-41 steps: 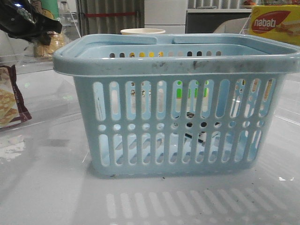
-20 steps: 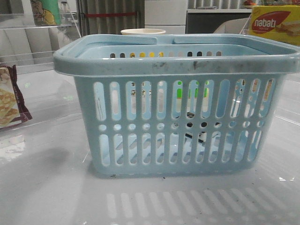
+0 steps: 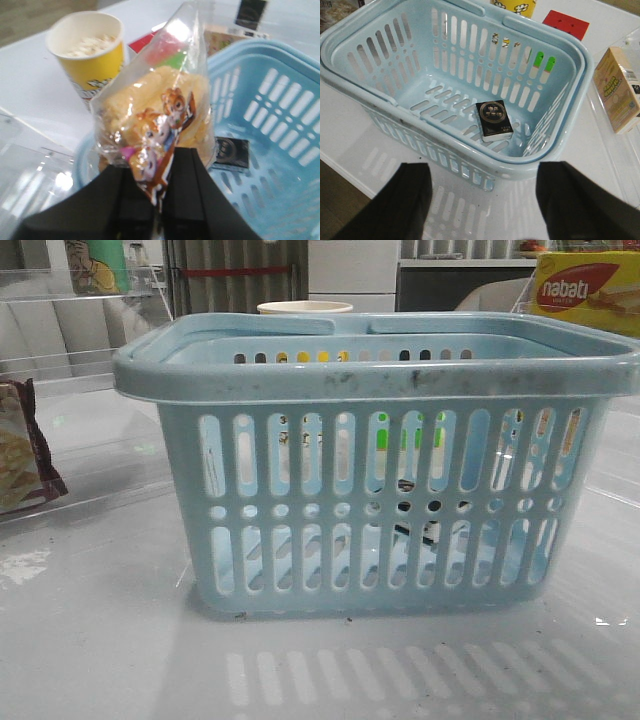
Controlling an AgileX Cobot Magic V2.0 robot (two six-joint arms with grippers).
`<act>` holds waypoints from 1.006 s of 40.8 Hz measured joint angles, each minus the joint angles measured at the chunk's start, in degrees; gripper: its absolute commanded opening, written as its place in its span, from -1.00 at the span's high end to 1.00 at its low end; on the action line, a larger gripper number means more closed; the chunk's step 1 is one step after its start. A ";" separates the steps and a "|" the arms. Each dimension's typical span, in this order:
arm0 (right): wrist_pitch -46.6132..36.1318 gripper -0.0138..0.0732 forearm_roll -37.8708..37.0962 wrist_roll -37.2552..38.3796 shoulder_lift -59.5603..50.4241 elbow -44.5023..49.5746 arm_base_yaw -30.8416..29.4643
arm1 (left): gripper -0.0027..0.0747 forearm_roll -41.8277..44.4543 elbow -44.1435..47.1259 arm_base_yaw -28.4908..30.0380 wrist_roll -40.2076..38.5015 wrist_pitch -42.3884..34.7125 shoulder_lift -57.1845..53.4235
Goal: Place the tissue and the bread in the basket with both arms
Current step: 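Carry the bread over the basket and release it with the left gripper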
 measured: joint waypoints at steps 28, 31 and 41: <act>0.00 -0.58 0.00 -0.09 0.00 0.00 0.00 | -0.16 -0.11 0.55 -6.37 0.00 -2.17 12.44; 0.00 -0.58 0.00 -0.09 0.00 0.00 0.00 | -0.16 0.24 -0.11 -6.37 0.00 -0.43 11.11; 0.08 -0.58 0.00 -0.09 0.00 0.00 0.00 | -0.16 0.73 0.31 -6.37 0.00 3.33 -1.22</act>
